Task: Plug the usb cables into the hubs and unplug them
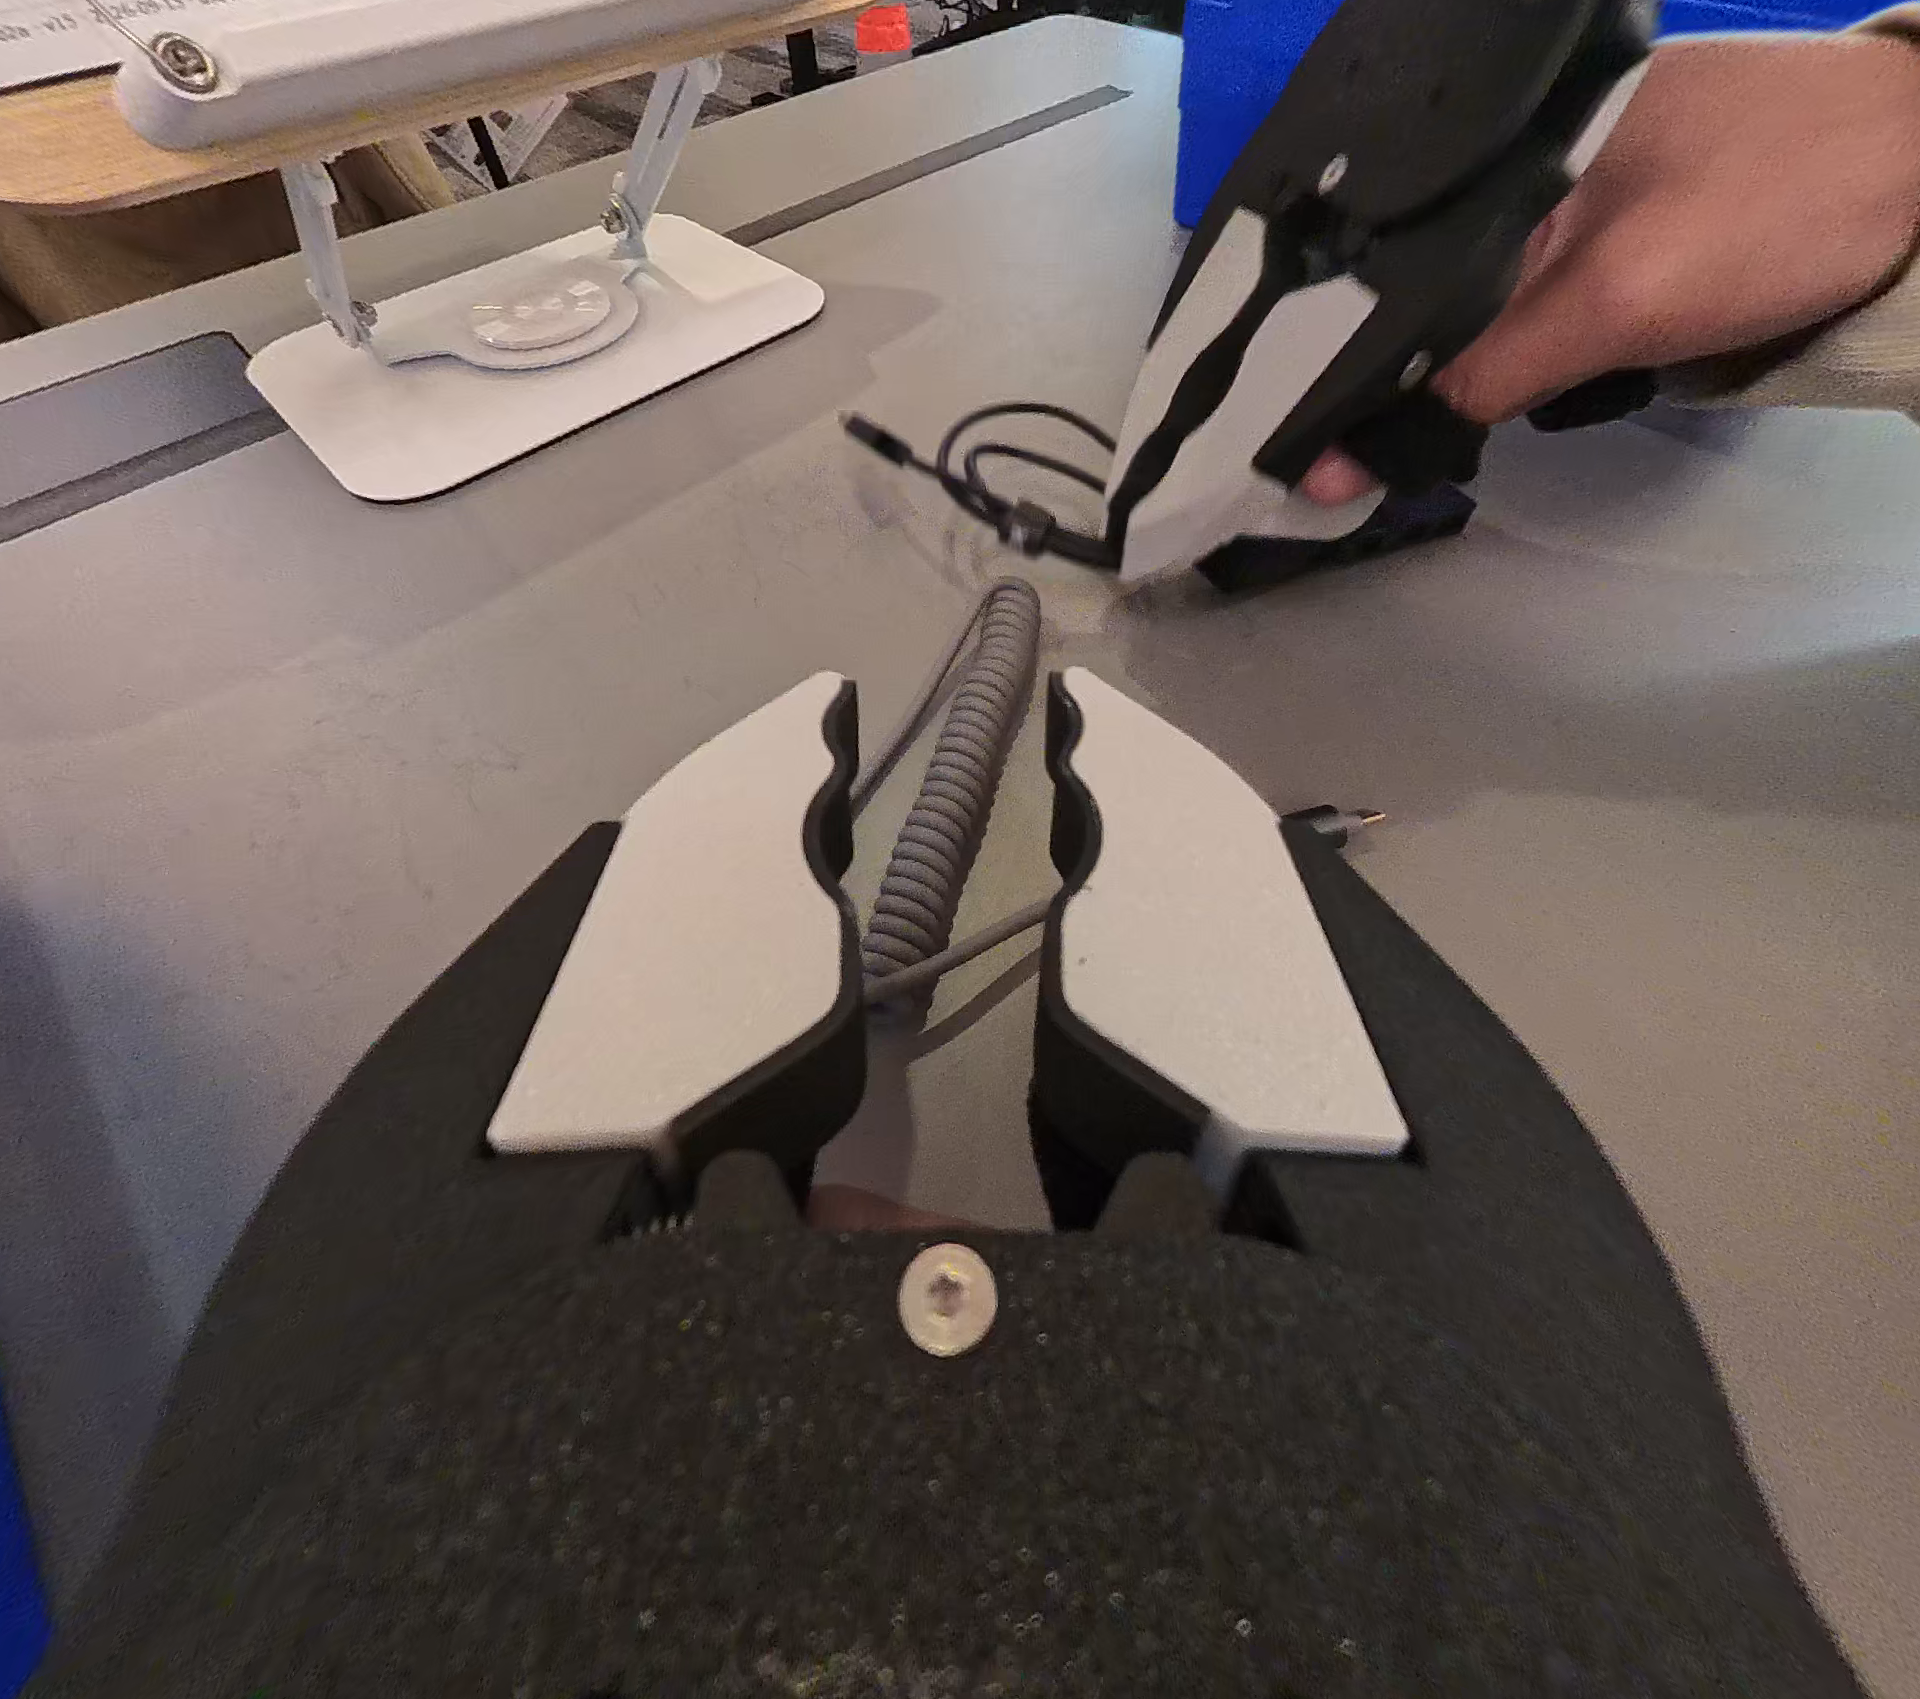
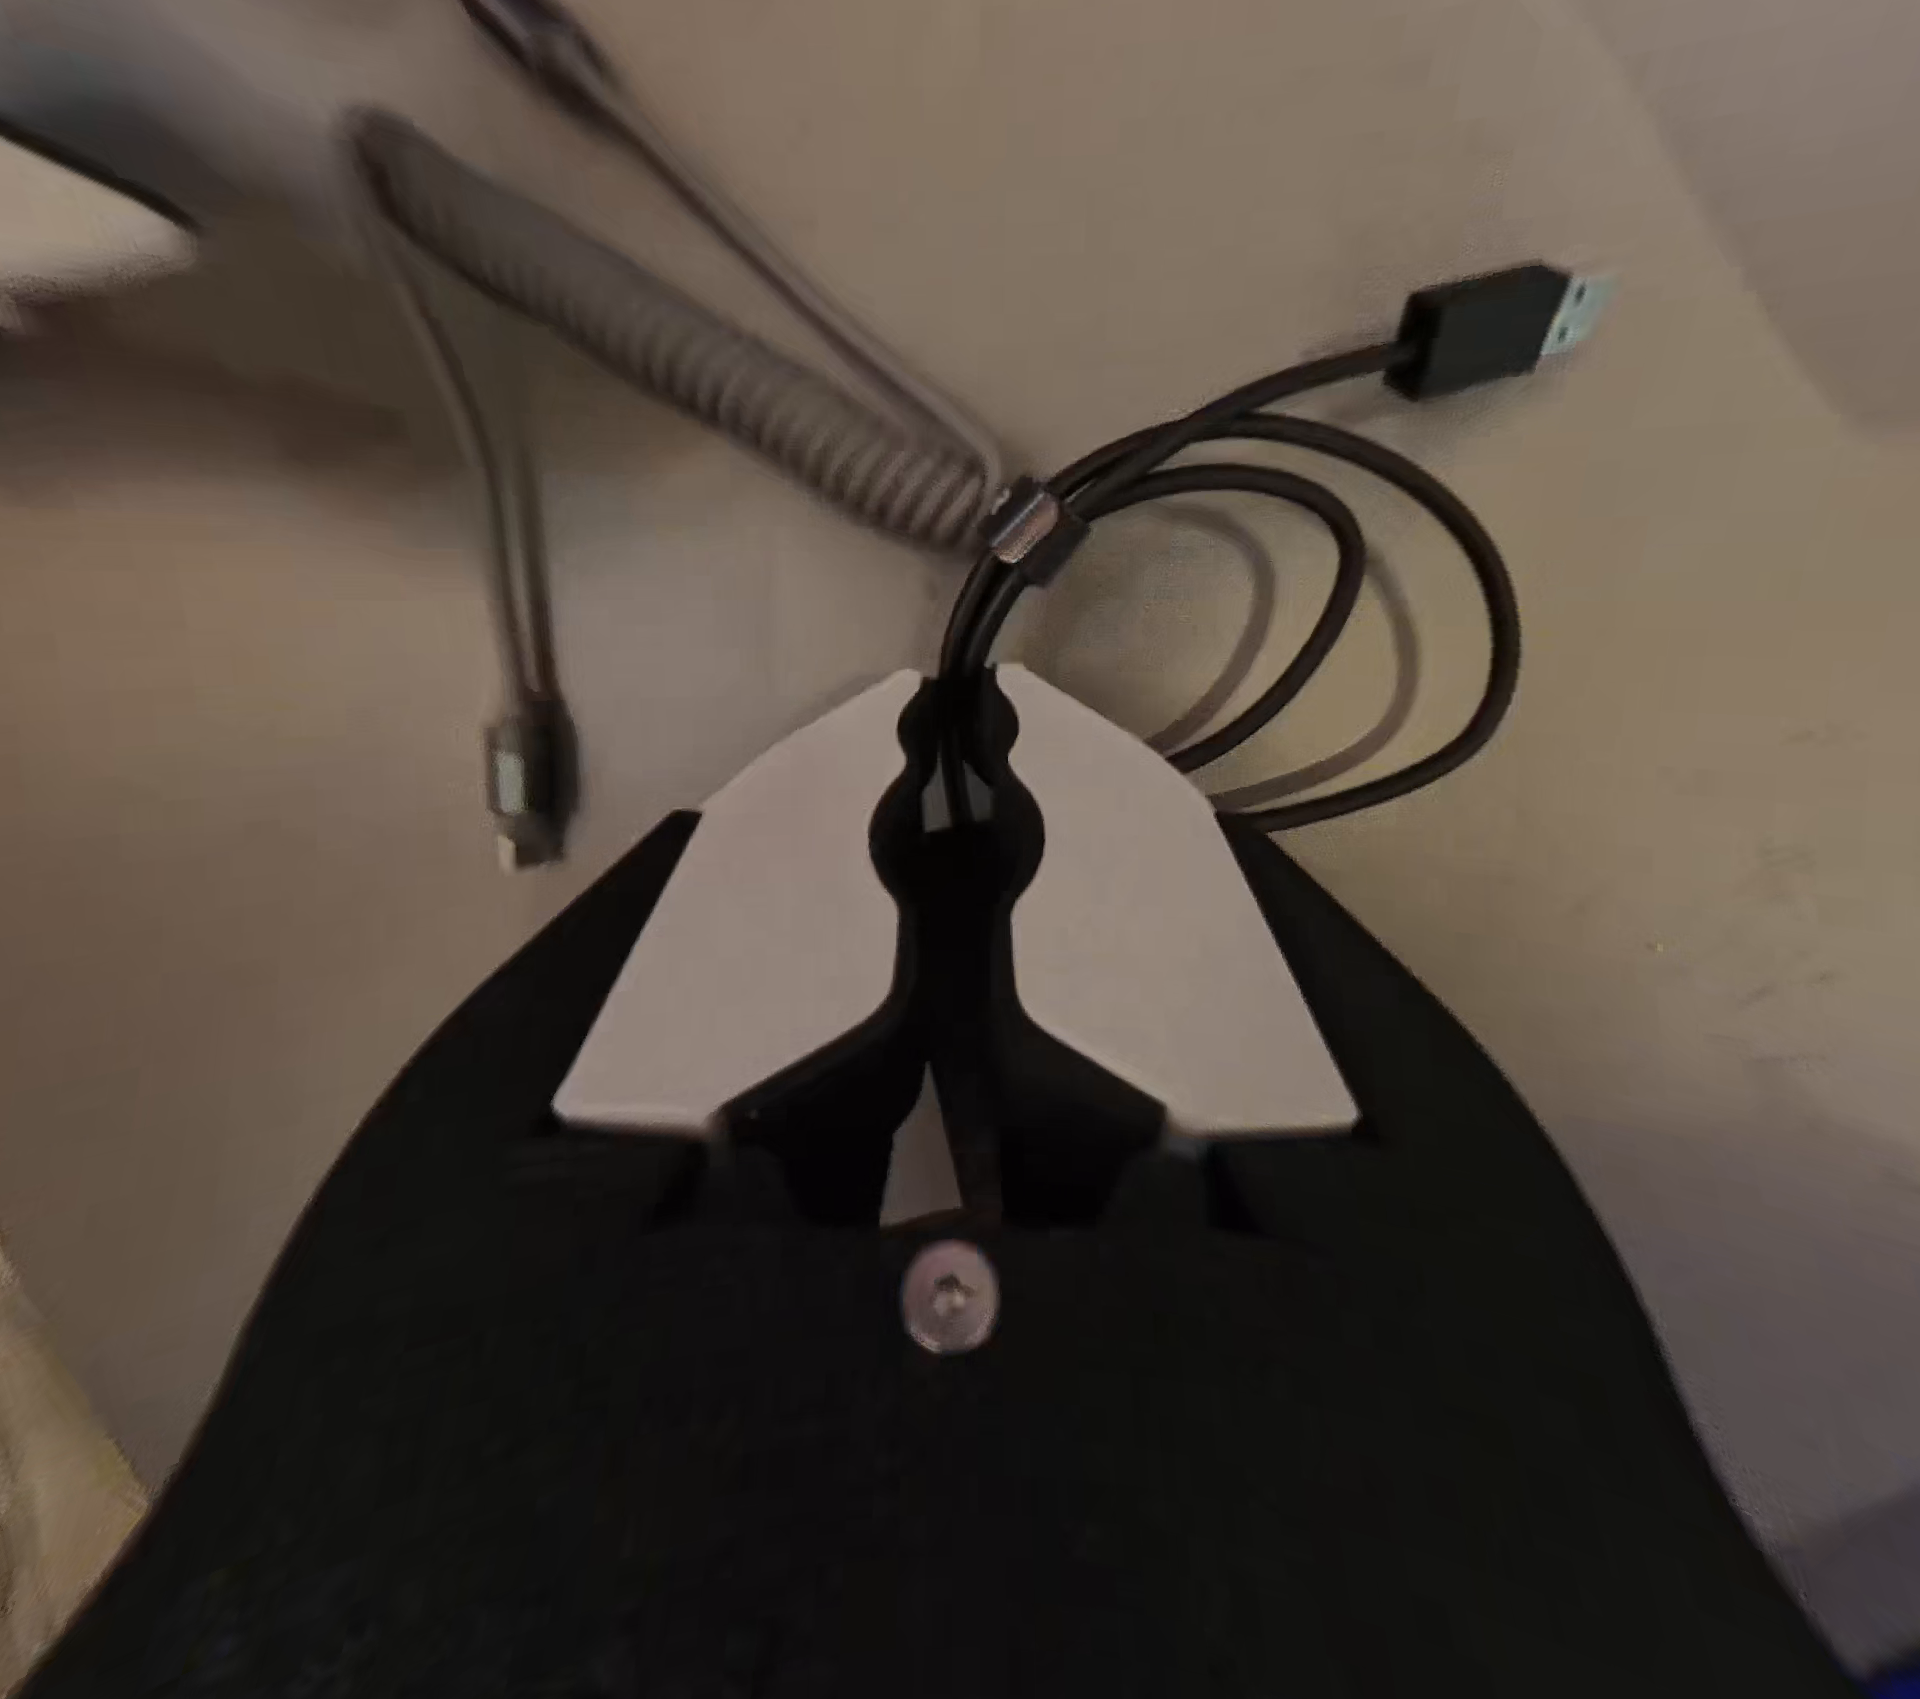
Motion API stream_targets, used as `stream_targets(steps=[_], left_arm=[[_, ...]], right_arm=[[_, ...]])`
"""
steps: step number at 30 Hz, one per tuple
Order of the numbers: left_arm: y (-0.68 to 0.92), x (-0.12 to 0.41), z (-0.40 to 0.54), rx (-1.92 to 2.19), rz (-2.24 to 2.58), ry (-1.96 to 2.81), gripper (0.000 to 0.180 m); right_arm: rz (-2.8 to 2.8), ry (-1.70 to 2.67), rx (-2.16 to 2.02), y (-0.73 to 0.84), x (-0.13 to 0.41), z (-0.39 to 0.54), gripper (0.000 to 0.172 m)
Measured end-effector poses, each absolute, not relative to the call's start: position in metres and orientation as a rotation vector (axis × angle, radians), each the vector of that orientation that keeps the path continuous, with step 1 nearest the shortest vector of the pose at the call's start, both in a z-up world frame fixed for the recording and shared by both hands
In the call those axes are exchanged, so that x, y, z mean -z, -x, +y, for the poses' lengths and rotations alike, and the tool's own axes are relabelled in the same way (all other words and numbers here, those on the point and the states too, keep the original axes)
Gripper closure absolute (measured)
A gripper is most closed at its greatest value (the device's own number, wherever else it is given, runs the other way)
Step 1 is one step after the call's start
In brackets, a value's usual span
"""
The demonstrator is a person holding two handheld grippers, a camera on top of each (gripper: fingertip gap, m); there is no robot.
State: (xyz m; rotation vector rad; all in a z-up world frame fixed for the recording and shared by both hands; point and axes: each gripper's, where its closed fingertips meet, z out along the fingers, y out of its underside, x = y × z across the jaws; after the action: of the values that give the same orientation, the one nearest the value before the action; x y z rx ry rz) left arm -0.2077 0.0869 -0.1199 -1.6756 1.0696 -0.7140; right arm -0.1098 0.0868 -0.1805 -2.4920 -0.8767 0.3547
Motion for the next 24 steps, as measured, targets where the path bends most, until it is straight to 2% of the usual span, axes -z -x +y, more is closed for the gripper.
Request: stream_targets(steps=[9, 13, 16, 24], left_arm=[[0.198, 0.124, 0.082, 0.716, 1.103, 1.678, 0.145], [0.183, 0.113, 0.071, 0.732, 1.116, 1.648, 0.137], [0.165, 0.112, 0.056, 0.732, 1.153, 1.646, 0.122], [0.136, 0.123, 0.052, 0.65, 1.123, 1.684, 0.126]], right_arm=[[-0.345, 1.894, -0.836, 0.115, 0.054, 0.097, 0.164], [-0.246, 1.774, -0.886, 0.114, 0.038, 0.093, 0.164], [-0.212, 1.727, -0.884, 0.117, 0.032, 0.09, 0.164], [-0.219, 1.673, -0.892, 0.141, 0.015, 0.079, 0.164]])
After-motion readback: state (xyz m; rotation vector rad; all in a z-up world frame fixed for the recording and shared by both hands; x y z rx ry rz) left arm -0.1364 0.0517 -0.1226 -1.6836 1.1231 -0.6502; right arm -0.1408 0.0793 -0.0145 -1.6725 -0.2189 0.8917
